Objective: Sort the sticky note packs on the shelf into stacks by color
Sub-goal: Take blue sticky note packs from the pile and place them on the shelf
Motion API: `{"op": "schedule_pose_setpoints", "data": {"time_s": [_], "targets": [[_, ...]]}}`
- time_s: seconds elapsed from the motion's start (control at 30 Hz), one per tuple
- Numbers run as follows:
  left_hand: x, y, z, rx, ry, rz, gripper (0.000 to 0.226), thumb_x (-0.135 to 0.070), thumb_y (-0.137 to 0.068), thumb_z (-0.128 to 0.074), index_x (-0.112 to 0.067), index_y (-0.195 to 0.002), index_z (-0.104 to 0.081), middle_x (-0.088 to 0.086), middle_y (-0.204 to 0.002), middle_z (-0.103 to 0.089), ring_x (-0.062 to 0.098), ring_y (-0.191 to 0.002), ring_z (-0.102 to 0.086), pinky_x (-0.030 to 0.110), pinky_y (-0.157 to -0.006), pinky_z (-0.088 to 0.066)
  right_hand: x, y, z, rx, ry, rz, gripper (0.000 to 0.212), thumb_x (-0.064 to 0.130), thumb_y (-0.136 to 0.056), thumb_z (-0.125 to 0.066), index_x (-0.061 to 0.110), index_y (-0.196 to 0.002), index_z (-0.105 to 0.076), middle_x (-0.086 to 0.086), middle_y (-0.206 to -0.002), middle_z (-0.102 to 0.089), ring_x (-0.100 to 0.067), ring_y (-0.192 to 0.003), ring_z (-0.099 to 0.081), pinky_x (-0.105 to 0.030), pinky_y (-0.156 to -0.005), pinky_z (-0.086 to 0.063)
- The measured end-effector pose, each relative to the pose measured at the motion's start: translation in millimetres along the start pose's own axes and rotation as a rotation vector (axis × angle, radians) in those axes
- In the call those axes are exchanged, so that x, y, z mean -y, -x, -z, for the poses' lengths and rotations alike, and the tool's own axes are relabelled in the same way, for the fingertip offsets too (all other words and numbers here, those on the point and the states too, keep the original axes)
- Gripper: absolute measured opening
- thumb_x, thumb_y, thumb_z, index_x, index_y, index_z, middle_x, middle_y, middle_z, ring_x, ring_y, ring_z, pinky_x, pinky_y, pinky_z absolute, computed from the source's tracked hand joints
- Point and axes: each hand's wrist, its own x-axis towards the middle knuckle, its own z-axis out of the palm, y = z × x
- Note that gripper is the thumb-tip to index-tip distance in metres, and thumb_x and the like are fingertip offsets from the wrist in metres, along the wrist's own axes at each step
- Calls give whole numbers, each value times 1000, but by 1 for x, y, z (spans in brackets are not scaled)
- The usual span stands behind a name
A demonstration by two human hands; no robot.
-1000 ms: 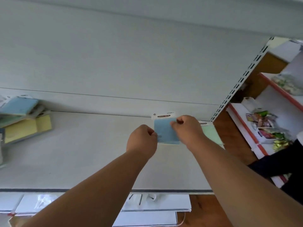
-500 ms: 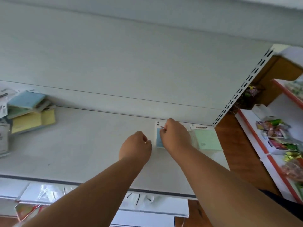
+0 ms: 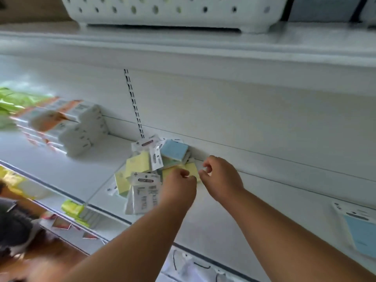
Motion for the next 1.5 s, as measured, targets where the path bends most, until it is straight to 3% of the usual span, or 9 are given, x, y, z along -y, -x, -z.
{"op": "schedule_pose_setpoints", "data": {"time_s": [0.23, 0.33, 0.47, 0.67, 0.77, 0.87, 1.0, 1.1, 1.5], "targets": [[6, -56, 60, 291, 504, 287, 45, -4, -99, -40, -18, -142, -44, 13, -88, -63, 22, -58, -63, 37, -61, -58, 48, -64, -63, 312, 236, 9, 50, 16, -93, -40, 21, -143, -36, 2, -156, -28, -27, -132, -44, -40, -102, -42], [9, -59, 66, 350, 519, 264, 50, -3, -100, -39, -19, -147, -36, 6, -92, -61, 24, -61, -64, 43, -73, -58, 49, -67, -71, 237, 297, -1, 38, 17, -92, -41, 20, -129, -46, -2, -140, -45, -32, -115, -55, -41, -87, -48], [12, -69, 60, 379, 571, 331, 44, -13, -100, -47, -21, -143, -42, 6, -71, -67, 19, -52, -61, 33, -55, -55, 53, -55, -64, 39, 334, -33, 23, 20, -90, -44, 18, -111, -56, -4, -113, -59, -32, -94, -60, -34, -67, -44], [14, -62, 33, 387, 444, 242, 18, -22, -94, -58, -6, -103, -58, 12, -73, -58, 17, -45, -46, 28, -52, -43, 34, 6, -41, -25, -37, 47, 27, 18, -79, -66, 22, -105, -68, 10, -104, -64, 1, -77, -56, -20, -70, -43], [14, -46, 15, 399, 323, 137, 16, -10, -90, -53, -5, -105, -57, 11, -64, -49, 19, -40, -41, 23, -44, -34, 17, 28, -18, -194, -134, -168, 20, 11, -80, -65, 24, -94, -69, 17, -80, -61, 0, -59, -52, -14, -62, -39], [11, -13, -9, 566, 285, 5, 16, -8, -93, -53, -5, -109, -53, 11, -70, -49, 18, -42, -40, 23, -42, -33, -8, 45, 20, -413, -181, -380, 7, 22, -85, -63, 23, -90, -68, 15, -88, -65, -9, -74, -59, -24, -72, -46], [2, 40, -45, 784, 194, -156, 18, -6, -92, -55, -10, -110, -55, 6, -65, -55, 16, -40, -43, 24, -42, -35, -61, 78, 67, -294, -196, -624, 28, 43, -82, -69, 19, -97, -69, 6, -91, -68, -17, -85, -64, -32, -77, -52], [-3, 81, -82, 886, 178, -205, 20, -5, -92, -56, -11, -111, -57, 2, -63, -57, 17, -40, -45, 25, -43, -36, -105, 120, 93, -283, -318, -705, 28, 37, -80, -75, 14, -95, -70, 1, -90, -70, -19, -83, -64, -31, -75, -49], [-16, 237, -212, 440, -609, -612, 32, -37, -91, -52, -21, -119, -52, 0, -110, -65, 24, -104, -61, 32, -81, -47, -234, 238, 163, -224, -121, -791, 34, 36, -82, -72, 14, -97, -51, 2, -81, -56, -20, -79, -54, -29, -68, -37]]}}
